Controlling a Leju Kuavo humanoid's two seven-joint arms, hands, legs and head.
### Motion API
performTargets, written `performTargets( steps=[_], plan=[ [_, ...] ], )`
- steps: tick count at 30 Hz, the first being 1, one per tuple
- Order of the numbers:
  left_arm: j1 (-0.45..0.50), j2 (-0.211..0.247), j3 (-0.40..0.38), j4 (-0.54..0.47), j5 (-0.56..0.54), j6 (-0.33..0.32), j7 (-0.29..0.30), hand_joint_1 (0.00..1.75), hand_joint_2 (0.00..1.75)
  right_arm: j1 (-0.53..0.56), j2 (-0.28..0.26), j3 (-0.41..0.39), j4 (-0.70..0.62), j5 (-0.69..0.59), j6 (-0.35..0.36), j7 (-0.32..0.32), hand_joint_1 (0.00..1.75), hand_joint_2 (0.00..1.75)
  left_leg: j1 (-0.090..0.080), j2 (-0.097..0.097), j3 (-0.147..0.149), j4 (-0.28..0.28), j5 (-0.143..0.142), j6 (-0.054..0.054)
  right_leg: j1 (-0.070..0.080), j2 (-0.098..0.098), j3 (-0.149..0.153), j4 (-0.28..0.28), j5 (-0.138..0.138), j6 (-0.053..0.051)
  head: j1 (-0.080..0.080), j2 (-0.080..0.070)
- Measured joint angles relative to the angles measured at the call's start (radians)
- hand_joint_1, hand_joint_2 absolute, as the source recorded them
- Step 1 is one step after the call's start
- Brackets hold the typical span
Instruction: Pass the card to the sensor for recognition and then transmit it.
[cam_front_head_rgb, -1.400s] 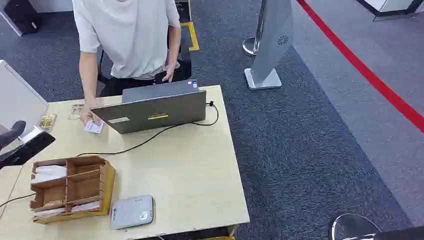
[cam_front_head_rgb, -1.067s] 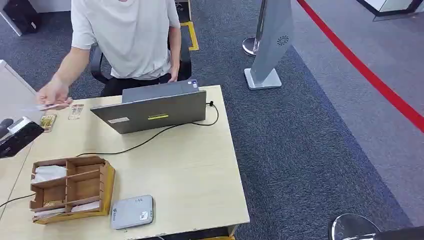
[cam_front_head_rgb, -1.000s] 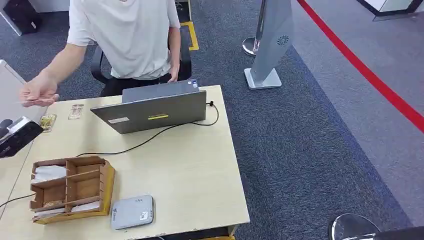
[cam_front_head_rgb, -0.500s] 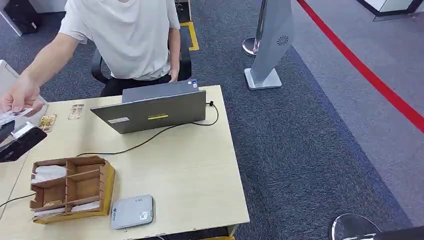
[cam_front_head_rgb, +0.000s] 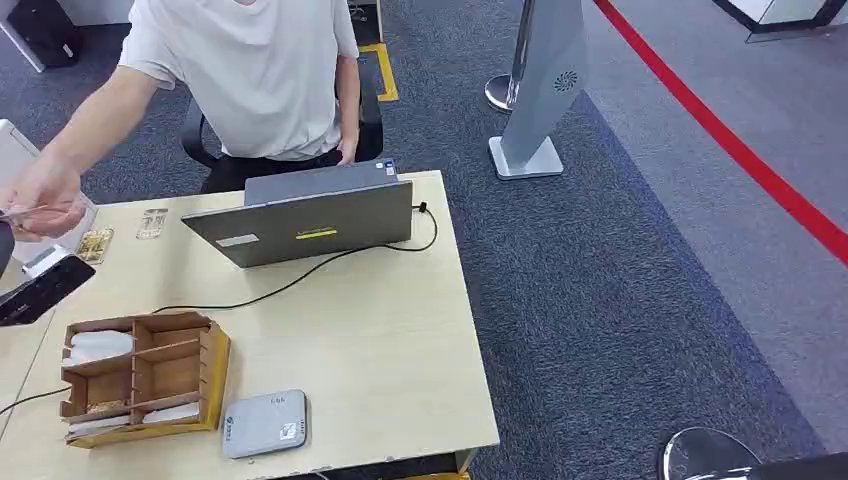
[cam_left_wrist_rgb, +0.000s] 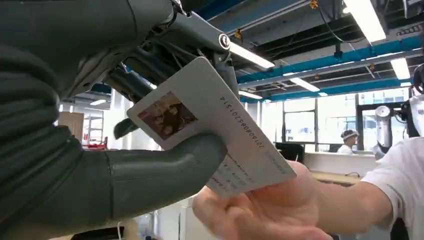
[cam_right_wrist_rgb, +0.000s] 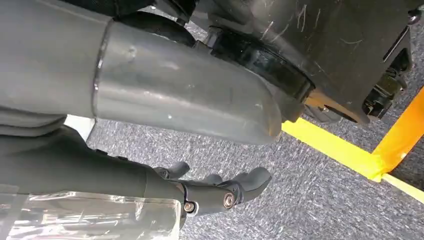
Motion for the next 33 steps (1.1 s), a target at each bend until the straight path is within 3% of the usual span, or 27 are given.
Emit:
performTargets(
  steps=[8,16,23,33],
  plan=[
    [0.003,-0.011,-0.002,-0.023,-0.031,0.024,-0.005,1.75,1.75,0.0,0.0,0.0,0.0,-0.002,0.0,0.003,0.0,0.0,0.0,0.0,0.0,0.0,0.0,0.0,0.0,0.0,0.0,0.0,0.0,0.0,0.0,0.0],
    [0.052,-0.026,-0.024,-0.136,-0.072,0.057,-0.035,1.75,1.75,0.004,0.0,-0.002,-0.001,0.019,0.0,0.015,0.0,0.0,0.0,0.0,0.0,0.0,0.0,0.0,0.0,0.0,0.0,0.0,0.0,0.0,0.0,0.0],
    [0.151,-0.058,-0.139,-0.278,-0.151,0.093,-0.057,1.75,1.75,0.022,0.0,-0.018,-0.014,0.075,0.0,0.052,0.0,0.0,-0.001,0.0,0.0,0.0,-0.001,0.001,0.0,0.0,0.0,0.0,0.0,0.0,0.0,0.0],
    [0.284,-0.155,-0.304,-0.286,-0.208,0.119,-0.041,1.75,1.75,0.02,0.0,-0.025,-0.016,0.125,0.0,0.09,0.0,0.0,-0.001,0.0,0.0,0.0,-0.001,0.001,0.0,0.0,0.0,0.0,0.0,0.0,0.0,0.0]
  ],
)
